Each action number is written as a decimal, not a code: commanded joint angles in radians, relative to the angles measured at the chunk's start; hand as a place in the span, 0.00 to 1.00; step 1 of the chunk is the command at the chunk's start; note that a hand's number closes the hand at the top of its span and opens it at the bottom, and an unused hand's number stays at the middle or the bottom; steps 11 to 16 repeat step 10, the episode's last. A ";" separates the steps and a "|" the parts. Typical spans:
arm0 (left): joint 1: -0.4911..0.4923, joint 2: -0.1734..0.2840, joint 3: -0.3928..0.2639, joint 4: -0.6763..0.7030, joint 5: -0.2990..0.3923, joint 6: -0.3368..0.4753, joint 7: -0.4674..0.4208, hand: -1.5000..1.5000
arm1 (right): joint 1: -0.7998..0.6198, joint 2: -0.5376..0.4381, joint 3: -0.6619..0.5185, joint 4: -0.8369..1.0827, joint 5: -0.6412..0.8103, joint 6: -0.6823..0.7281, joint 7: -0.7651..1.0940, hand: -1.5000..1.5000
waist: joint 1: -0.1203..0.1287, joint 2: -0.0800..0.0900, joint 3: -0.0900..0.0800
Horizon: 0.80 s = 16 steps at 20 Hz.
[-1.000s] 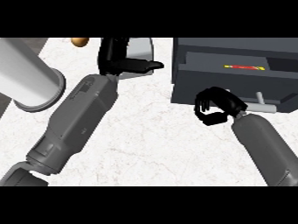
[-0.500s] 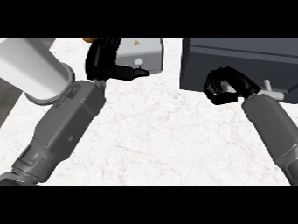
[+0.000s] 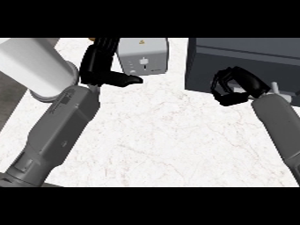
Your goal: Pick up the cup, place it into the drawer and close the drawer
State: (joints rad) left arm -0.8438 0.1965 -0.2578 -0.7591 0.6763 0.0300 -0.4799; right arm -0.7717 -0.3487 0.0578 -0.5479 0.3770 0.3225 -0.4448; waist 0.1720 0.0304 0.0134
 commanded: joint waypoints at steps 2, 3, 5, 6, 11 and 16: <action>0.008 -0.002 0.001 -0.023 0.010 -0.017 0.006 0.00 | -0.167 -0.116 -0.091 0.032 -0.012 -0.080 0.069 1.00 | 0.037 0.020 -0.009; 0.033 0.012 0.000 -0.019 0.008 -0.031 -0.004 0.00 | -0.170 -0.128 -0.097 0.025 -0.018 -0.070 0.074 1.00 | 0.042 0.020 -0.010; 0.019 0.024 0.010 -0.027 0.017 -0.040 0.009 0.00 | -0.175 -0.129 -0.106 0.014 -0.034 -0.053 0.084 1.00 | 0.050 0.019 -0.011; 0.014 0.008 0.002 -0.033 0.014 -0.032 0.013 0.00 | -0.172 -0.118 -0.108 0.011 -0.040 -0.055 0.089 1.00 | 0.046 0.019 -0.009; 0.034 0.019 0.001 -0.040 0.012 -0.046 0.002 0.00 | -0.156 -0.133 -0.113 -0.004 -0.054 -0.027 0.089 1.00 | 0.052 0.022 -0.009; 0.034 0.019 0.001 -0.040 0.012 -0.046 0.002 0.00 | -0.156 -0.133 -0.113 -0.004 -0.054 -0.027 0.089 1.00 | 0.052 0.022 -0.009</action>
